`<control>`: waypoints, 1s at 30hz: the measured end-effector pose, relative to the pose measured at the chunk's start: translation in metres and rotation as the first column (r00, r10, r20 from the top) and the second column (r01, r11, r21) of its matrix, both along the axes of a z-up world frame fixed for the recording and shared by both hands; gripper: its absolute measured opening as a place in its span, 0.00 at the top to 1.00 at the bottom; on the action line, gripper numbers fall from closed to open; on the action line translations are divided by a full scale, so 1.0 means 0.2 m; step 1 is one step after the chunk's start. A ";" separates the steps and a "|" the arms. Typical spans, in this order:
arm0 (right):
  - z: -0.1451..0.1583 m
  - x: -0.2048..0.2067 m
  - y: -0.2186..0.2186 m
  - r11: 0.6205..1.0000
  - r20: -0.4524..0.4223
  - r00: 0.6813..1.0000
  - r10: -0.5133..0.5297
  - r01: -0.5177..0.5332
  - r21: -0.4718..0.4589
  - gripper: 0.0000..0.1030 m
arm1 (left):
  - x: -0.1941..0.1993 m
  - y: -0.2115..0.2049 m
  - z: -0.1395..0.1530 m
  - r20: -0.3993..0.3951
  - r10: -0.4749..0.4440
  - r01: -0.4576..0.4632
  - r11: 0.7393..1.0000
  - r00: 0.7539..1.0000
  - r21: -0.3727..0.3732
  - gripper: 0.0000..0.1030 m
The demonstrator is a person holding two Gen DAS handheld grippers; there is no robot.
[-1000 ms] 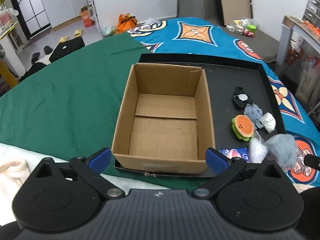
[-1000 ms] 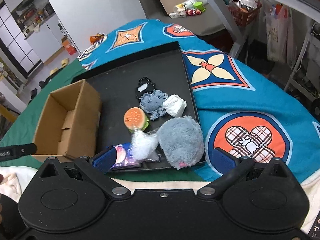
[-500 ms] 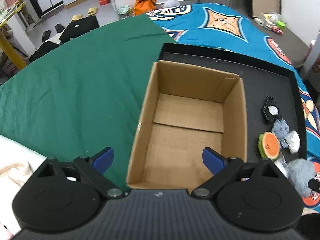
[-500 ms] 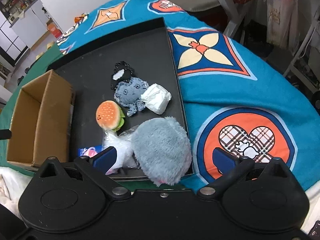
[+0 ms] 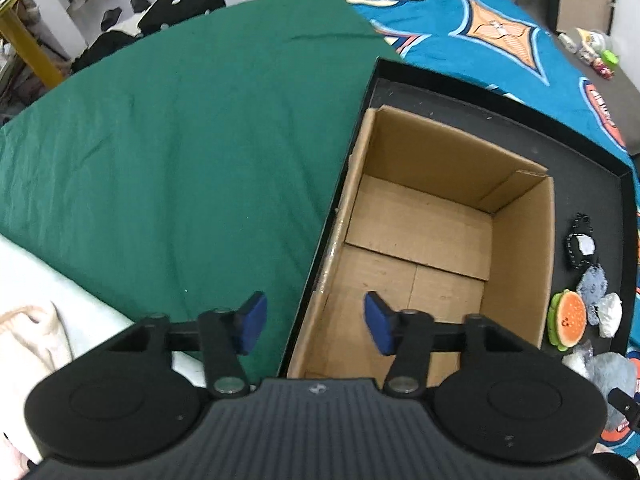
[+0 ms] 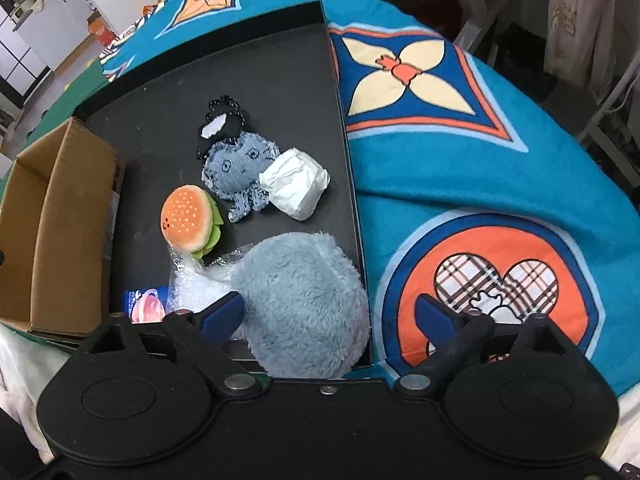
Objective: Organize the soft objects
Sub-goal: 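Move the right tool to the grey fluffy plush ball and close on it, then lift the grey plush ball with the right tool into the cardboard box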
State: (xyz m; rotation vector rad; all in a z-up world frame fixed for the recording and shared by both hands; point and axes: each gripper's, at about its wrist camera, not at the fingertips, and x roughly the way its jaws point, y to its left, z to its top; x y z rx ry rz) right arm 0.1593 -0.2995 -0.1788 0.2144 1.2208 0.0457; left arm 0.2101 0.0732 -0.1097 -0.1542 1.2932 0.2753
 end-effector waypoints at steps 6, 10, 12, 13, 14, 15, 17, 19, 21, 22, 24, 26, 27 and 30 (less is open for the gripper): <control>0.00 0.02 0.00 0.999 0.030 0.999 0.011 -0.012 0.034 0.39 | 0.08 0.02 -0.05 -0.048 0.027 -0.029 0.999 0.998 -0.034 0.83; 0.03 0.01 0.01 0.999 0.052 0.998 0.028 -0.030 0.035 0.50 | 0.11 0.01 -0.04 -0.064 0.003 -0.005 0.999 0.998 -0.032 0.90; 0.04 0.01 0.01 0.999 0.059 0.998 0.028 -0.031 0.039 0.52 | 0.11 0.02 -0.04 -0.067 -0.007 0.005 0.999 0.998 -0.032 0.90; 0.04 0.00 0.01 0.999 0.064 0.998 0.026 -0.028 0.043 0.54 | 0.11 0.02 -0.04 -0.066 -0.006 0.004 0.999 0.998 -0.034 0.90; 0.04 0.00 0.01 0.999 0.068 0.997 0.022 -0.026 0.047 0.56 | 0.11 0.02 -0.04 -0.064 -0.004 0.002 0.999 0.998 -0.035 0.90; 0.04 -0.01 0.00 0.998 0.071 0.997 0.019 -0.023 0.053 0.56 | 0.10 0.02 -0.04 -0.060 -0.008 0.006 0.999 0.998 -0.034 0.90; 0.05 -0.02 0.00 0.998 0.075 0.997 0.016 -0.020 0.059 0.60 | 0.09 0.02 -0.04 -0.052 -0.023 0.021 0.999 0.998 -0.031 0.90; 0.08 -0.02 -0.01 0.998 0.087 0.996 0.014 -0.019 0.058 0.63 | 0.09 0.03 -0.04 -0.047 -0.015 0.013 0.999 0.999 -0.045 0.90; 0.10 -0.03 -0.01 0.998 0.099 0.995 0.008 -0.014 0.059 0.64 | 0.09 0.04 -0.04 -0.040 -0.014 0.011 0.998 0.999 -0.056 0.90; 0.12 -0.03 -0.02 0.998 0.108 0.994 0.007 -0.014 0.064 0.64 | 0.09 0.04 -0.03 -0.037 -0.019 0.017 0.998 0.999 -0.059 0.90; 0.14 -0.03 -0.01 0.998 0.119 0.993 0.013 -0.020 0.058 0.64 | 0.09 0.03 -0.03 -0.023 -0.048 0.046 0.997 0.999 -0.059 0.90; 0.17 -0.02 -0.01 0.998 0.129 0.992 0.009 -0.017 0.064 0.64 | 0.08 0.01 -0.03 -0.014 -0.071 0.070 0.997 0.997 -0.043 0.90; 0.19 -0.01 -0.01 0.997 0.136 0.991 0.009 -0.019 0.069 0.65 | 0.08 -0.01 -0.03 -0.013 -0.101 0.101 0.995 0.995 -0.019 0.90; 0.24 0.00 0.02 0.997 0.161 0.987 0.023 -0.033 0.064 0.67 | 0.06 -0.03 -0.04 -0.002 -0.123 0.123 0.992 0.992 -0.018 0.90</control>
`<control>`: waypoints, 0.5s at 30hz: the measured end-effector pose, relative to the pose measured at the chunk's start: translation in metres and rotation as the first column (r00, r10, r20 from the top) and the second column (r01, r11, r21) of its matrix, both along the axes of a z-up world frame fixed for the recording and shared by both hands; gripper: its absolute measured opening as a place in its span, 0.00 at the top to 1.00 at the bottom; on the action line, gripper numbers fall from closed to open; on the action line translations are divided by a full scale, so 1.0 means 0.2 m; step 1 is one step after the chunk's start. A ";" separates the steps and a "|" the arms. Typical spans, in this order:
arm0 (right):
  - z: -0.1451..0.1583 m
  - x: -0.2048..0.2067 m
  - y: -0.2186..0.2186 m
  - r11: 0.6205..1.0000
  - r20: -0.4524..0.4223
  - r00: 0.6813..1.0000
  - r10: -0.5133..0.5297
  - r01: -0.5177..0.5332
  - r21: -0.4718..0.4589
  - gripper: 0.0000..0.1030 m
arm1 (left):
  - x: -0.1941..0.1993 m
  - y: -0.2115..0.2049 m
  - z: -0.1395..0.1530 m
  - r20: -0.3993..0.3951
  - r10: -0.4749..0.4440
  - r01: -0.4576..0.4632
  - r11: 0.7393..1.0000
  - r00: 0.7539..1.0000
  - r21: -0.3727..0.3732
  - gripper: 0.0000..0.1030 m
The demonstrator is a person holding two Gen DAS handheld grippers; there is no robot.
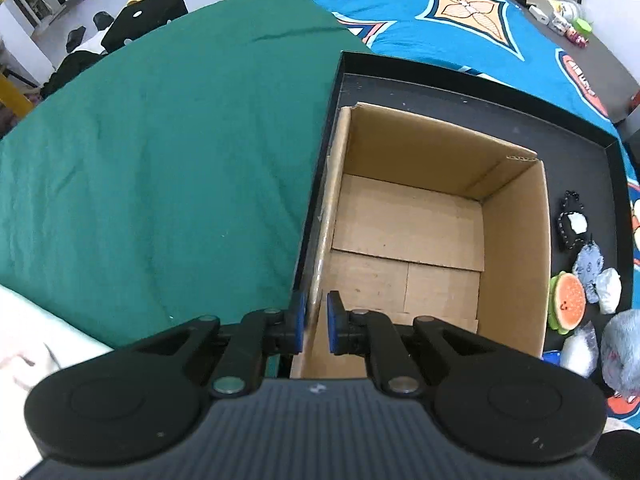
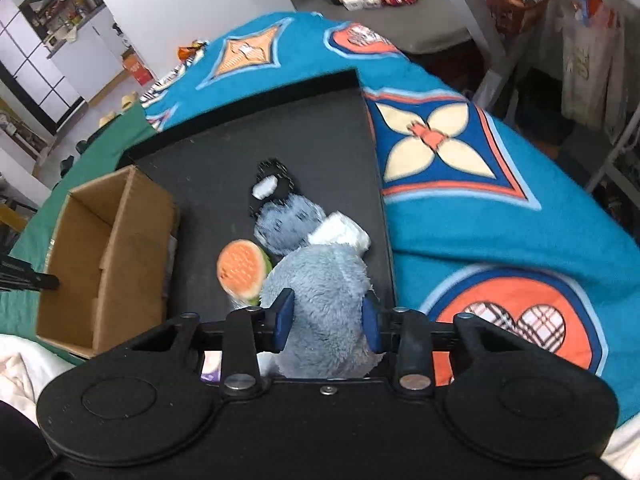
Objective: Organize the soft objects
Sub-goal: 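Lift the grey plush ball with the right tool into the cardboard box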
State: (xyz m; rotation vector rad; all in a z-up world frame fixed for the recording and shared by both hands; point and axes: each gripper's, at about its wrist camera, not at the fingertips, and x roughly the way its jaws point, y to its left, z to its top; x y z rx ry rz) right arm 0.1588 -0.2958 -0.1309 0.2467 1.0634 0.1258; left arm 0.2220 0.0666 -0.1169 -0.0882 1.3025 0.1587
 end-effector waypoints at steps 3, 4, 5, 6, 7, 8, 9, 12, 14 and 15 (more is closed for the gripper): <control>0.05 0.02 0.04 1.000 0.020 1.000 0.021 -0.021 -0.003 0.68 | -0.01 0.00 -0.01 0.015 0.012 -0.012 1.000 1.000 0.001 0.90; 0.07 0.02 0.05 1.000 0.027 0.999 0.027 -0.027 -0.006 0.68 | -0.02 0.00 -0.02 0.021 0.012 -0.012 1.000 1.000 0.005 0.90; 0.09 0.03 0.07 0.999 0.034 0.999 0.034 -0.034 -0.011 0.68 | -0.03 0.00 -0.02 0.026 0.014 -0.014 1.000 1.000 0.004 0.90; 0.11 0.04 0.09 0.999 0.045 0.998 0.042 -0.041 -0.020 0.68 | -0.03 0.00 -0.02 0.032 0.018 -0.018 1.000 0.999 0.000 0.90; 0.13 0.05 0.10 0.999 0.052 0.998 0.046 -0.045 -0.025 0.68 | -0.04 0.00 -0.03 0.038 0.020 -0.020 1.000 0.999 -0.007 0.90; 0.14 0.05 0.12 0.999 0.058 0.997 0.048 -0.046 -0.025 0.68 | -0.04 0.00 -0.03 0.043 0.021 -0.020 1.000 0.999 -0.012 0.90; 0.16 0.06 0.13 0.998 0.064 0.997 0.053 -0.051 -0.025 0.68 | -0.05 0.00 -0.03 0.048 0.021 -0.021 1.000 0.999 -0.016 0.90; 0.21 0.09 0.18 0.997 0.077 0.995 0.069 -0.067 -0.033 0.68 | -0.05 0.00 -0.04 0.061 0.010 -0.009 1.000 0.998 -0.014 0.90; 0.24 0.11 0.22 0.996 0.088 0.993 0.079 -0.076 -0.039 0.68 | -0.06 0.02 -0.04 0.071 0.016 -0.014 1.000 0.997 -0.027 0.90; 0.26 0.12 0.24 0.996 0.095 0.992 0.086 -0.082 -0.042 0.68 | -0.06 0.02 -0.04 0.075 0.019 -0.017 0.999 0.997 -0.034 0.90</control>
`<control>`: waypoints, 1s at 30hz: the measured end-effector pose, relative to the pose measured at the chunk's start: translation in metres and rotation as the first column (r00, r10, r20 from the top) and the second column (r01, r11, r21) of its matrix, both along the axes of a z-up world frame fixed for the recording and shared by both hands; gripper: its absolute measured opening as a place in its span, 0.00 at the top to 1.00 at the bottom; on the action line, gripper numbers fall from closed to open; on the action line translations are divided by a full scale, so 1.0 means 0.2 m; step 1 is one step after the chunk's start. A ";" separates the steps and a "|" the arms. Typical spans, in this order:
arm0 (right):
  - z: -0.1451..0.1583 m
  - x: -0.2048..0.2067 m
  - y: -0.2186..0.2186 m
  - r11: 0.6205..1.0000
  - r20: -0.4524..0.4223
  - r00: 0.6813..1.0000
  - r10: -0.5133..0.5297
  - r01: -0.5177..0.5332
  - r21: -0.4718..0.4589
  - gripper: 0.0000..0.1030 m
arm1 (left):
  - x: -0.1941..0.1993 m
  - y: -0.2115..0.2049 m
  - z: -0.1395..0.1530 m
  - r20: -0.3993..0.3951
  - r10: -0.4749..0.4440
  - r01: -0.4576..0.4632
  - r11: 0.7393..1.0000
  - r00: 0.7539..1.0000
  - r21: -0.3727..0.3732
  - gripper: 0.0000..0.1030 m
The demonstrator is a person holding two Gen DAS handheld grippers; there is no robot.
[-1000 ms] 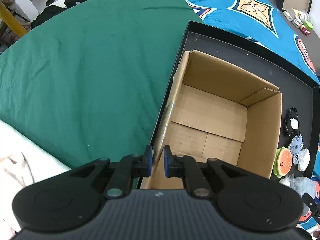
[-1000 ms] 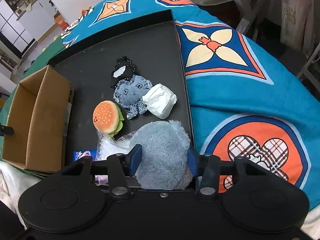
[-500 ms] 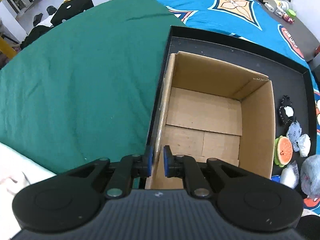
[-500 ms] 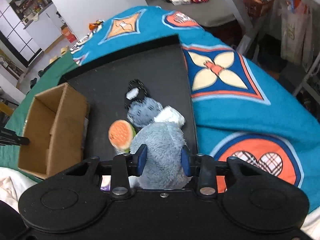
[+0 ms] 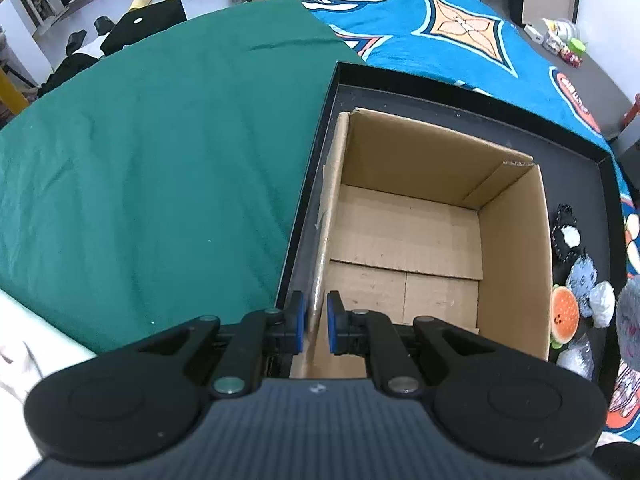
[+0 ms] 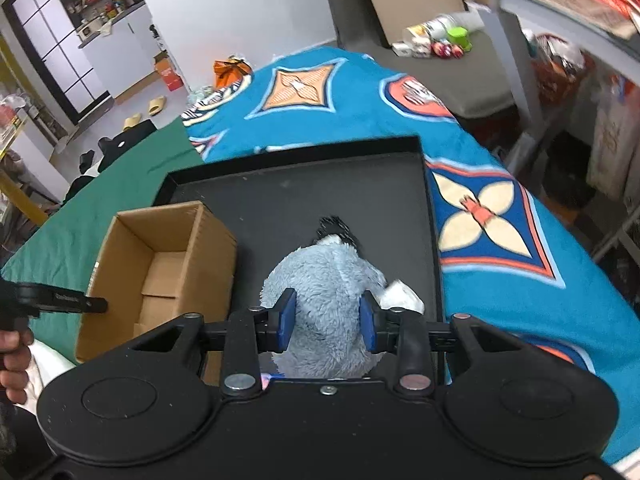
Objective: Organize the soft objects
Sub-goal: 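Lift the grey plush ball with the right tool into the cardboard box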
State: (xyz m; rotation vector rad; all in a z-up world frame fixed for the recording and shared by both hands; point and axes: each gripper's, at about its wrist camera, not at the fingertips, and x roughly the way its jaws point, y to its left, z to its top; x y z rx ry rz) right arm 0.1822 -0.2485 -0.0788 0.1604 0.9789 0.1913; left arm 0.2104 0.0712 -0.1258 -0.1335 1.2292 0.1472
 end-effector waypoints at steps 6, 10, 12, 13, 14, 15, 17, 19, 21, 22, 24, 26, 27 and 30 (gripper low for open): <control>0.09 0.05 0.14 0.999 0.038 0.999 0.033 -0.033 0.002 0.68 | -0.01 0.02 -0.02 0.017 0.017 -0.017 0.999 1.000 -0.028 0.90; 0.12 0.08 0.25 0.998 0.055 0.997 0.055 -0.055 0.005 0.68 | -0.01 0.02 -0.03 0.016 0.006 -0.005 0.999 1.000 -0.043 0.90; 0.13 0.10 0.30 0.998 0.054 0.997 0.063 -0.064 0.011 0.68 | -0.01 0.03 -0.03 0.015 0.002 -0.001 0.999 1.000 -0.043 0.91; 0.12 0.11 0.34 0.997 0.053 0.996 0.071 -0.071 0.010 0.68 | -0.01 0.03 -0.03 0.015 -0.001 0.002 0.999 1.000 -0.040 0.91; 0.12 0.12 0.36 0.997 0.053 0.996 0.076 -0.077 0.008 0.68 | -0.01 0.04 -0.04 0.017 -0.004 0.004 0.999 1.000 -0.040 0.91; 0.12 0.13 0.40 0.996 0.053 0.995 0.083 -0.084 0.007 0.68 | -0.01 0.04 -0.04 0.017 -0.001 0.002 0.999 1.000 -0.041 0.91; 0.12 0.14 0.46 0.995 0.053 0.994 0.098 -0.099 0.007 0.68 | -0.01 0.04 -0.05 0.017 -0.006 0.007 0.999 1.000 -0.045 0.91; 0.11 0.15 0.52 0.994 0.047 0.993 0.112 -0.113 0.007 0.68 | -0.01 0.05 -0.05 0.018 -0.009 0.010 0.999 1.000 -0.049 0.91; 0.10 0.16 0.58 0.992 0.044 0.991 0.125 -0.126 0.005 0.68 | -0.01 0.05 -0.05 0.021 -0.013 0.014 0.999 1.000 -0.051 0.91; 0.10 0.16 0.60 0.991 0.041 0.991 0.130 -0.131 0.006 0.68 | -0.01 0.05 -0.06 0.021 -0.015 0.016 0.999 1.000 -0.052 0.91; 0.09 0.17 0.66 0.989 0.038 0.989 0.145 -0.145 -0.001 0.68 | -0.01 0.05 -0.06 0.020 -0.017 0.018 0.998 1.000 -0.056 0.91; 0.08 0.18 0.72 0.987 0.034 0.987 0.158 -0.158 -0.013 0.68 | 0.00 0.06 -0.06 0.019 -0.020 0.021 0.998 1.000 -0.060 0.91; 0.08 0.18 0.75 0.986 0.031 0.986 0.166 -0.166 -0.018 0.68 | 0.00 0.06 -0.06 0.020 -0.022 0.023 0.998 1.000 -0.064 0.91; 0.08 0.19 0.82 0.981 0.033 0.981 0.191 -0.190 -0.034 0.68 | -0.01 0.09 -0.07 0.025 -0.010 0.012 0.996 1.000 -0.084 0.91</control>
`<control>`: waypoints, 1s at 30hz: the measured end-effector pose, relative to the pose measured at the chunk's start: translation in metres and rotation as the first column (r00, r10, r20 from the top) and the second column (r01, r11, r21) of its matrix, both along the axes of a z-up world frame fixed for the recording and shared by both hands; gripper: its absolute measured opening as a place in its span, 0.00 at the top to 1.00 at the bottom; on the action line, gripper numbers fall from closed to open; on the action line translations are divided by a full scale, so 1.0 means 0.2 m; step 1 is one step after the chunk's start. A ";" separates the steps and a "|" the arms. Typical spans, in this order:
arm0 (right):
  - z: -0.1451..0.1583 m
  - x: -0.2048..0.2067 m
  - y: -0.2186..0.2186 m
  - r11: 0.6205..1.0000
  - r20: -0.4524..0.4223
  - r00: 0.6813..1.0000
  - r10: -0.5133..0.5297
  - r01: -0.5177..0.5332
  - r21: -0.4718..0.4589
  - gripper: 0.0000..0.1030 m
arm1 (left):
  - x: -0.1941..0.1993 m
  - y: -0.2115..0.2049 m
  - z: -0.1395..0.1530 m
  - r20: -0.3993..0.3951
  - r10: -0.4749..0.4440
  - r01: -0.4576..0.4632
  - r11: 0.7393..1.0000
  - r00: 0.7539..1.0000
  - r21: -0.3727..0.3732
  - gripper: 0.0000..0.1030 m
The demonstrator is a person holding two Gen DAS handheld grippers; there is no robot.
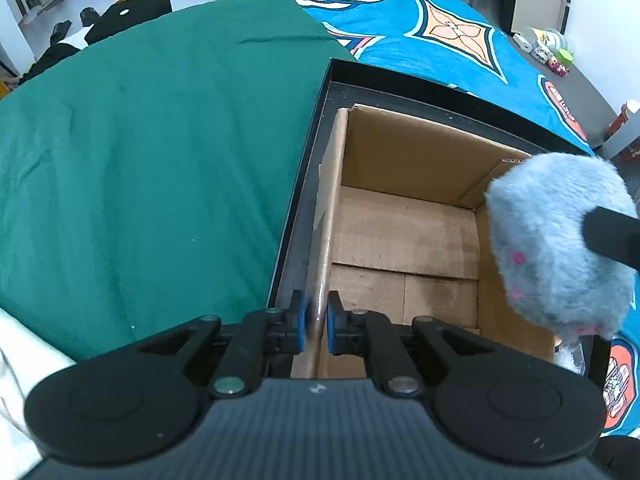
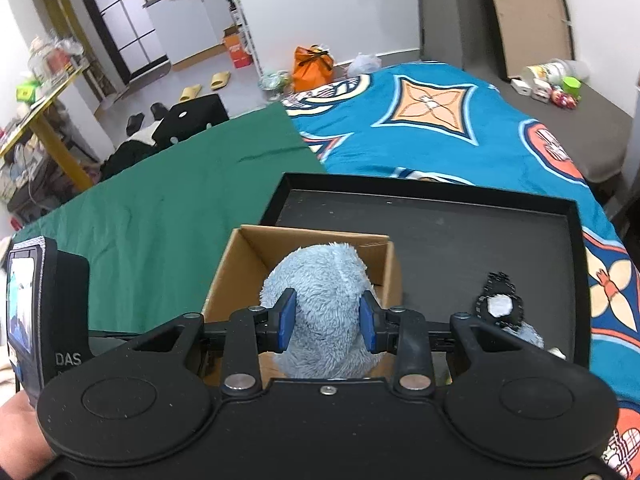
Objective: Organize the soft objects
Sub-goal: 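Lift the grey plush ball with the right tool into the cardboard box, then open the right tool to release the plush ball in the box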
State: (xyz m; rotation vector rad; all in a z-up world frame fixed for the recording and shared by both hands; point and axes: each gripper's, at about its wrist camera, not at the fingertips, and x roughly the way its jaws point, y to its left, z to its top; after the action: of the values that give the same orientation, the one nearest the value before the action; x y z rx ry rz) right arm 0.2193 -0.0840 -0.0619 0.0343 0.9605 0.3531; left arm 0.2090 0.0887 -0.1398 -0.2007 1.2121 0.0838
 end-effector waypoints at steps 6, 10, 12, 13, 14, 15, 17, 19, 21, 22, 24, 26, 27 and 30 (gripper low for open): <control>0.01 0.02 0.10 1.000 0.010 1.000 0.025 -0.025 0.002 0.68 | -0.01 0.02 -0.01 0.003 -0.001 0.001 1.000 1.000 -0.022 0.91; 0.02 0.03 0.17 0.999 0.034 0.998 0.050 -0.049 -0.021 0.68 | 0.00 0.04 -0.01 0.004 0.005 -0.005 0.999 1.000 -0.041 0.90; 0.03 0.05 0.19 0.998 0.036 0.998 0.057 -0.057 -0.019 0.68 | 0.00 0.04 -0.01 0.011 0.007 -0.007 0.999 1.000 -0.044 0.90; 0.03 0.05 0.19 0.998 0.039 0.998 0.055 -0.055 -0.015 0.68 | 0.00 0.04 -0.01 0.014 0.006 -0.005 0.999 1.000 -0.042 0.90; 0.03 0.05 0.19 0.999 0.039 0.998 0.050 -0.049 -0.010 0.68 | 0.00 0.04 -0.01 0.015 0.007 -0.007 0.999 1.000 -0.044 0.90; 0.02 0.06 0.18 0.999 0.033 0.999 0.040 -0.040 0.002 0.68 | -0.01 0.04 -0.01 0.015 0.011 -0.010 0.999 1.000 -0.048 0.90; 0.01 0.07 0.18 0.999 0.023 0.999 0.032 -0.033 0.027 0.67 | -0.01 0.04 -0.01 0.015 0.014 -0.014 0.999 1.000 -0.049 0.90; 0.01 0.07 0.18 0.998 0.021 0.999 0.031 -0.032 0.057 0.63 | -0.01 0.04 -0.01 0.015 0.016 -0.015 0.999 1.000 -0.045 0.90; -0.01 0.07 0.17 0.996 0.022 0.999 0.032 -0.034 0.083 0.62 | -0.01 0.03 -0.01 0.015 0.017 -0.017 0.999 1.000 -0.037 0.90; -0.01 0.08 0.17 0.996 0.015 0.999 0.028 -0.029 0.083 0.58 | -0.01 0.03 -0.01 0.014 0.019 -0.019 0.999 1.000 -0.034 0.90; -0.03 0.08 0.14 0.995 0.001 1.000 0.000 0.000 0.095 0.51 | -0.01 0.02 -0.01 0.007 0.031 -0.030 0.999 1.000 -0.034 0.89; -0.03 0.07 0.09 0.992 -0.007 1.000 -0.021 0.022 0.125 0.51 | 0.00 0.02 -0.01 0.011 0.030 -0.029 0.999 0.999 -0.031 0.89; -0.03 0.06 0.06 0.991 -0.007 1.000 -0.029 0.029 0.131 0.51 | 0.00 0.01 -0.01 0.020 0.016 -0.015 1.000 1.000 -0.025 0.89; -0.03 0.03 -0.05 0.988 -0.015 0.998 -0.064 0.066 0.136 0.51 | 0.00 -0.01 -0.01 0.011 0.015 -0.015 1.000 1.000 0.006 0.88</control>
State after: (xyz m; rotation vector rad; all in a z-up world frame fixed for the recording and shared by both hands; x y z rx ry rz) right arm 0.2250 -0.0930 -0.0678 0.1923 0.9426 0.3582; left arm 0.2090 0.0871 -0.1421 -0.2052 1.1989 0.0990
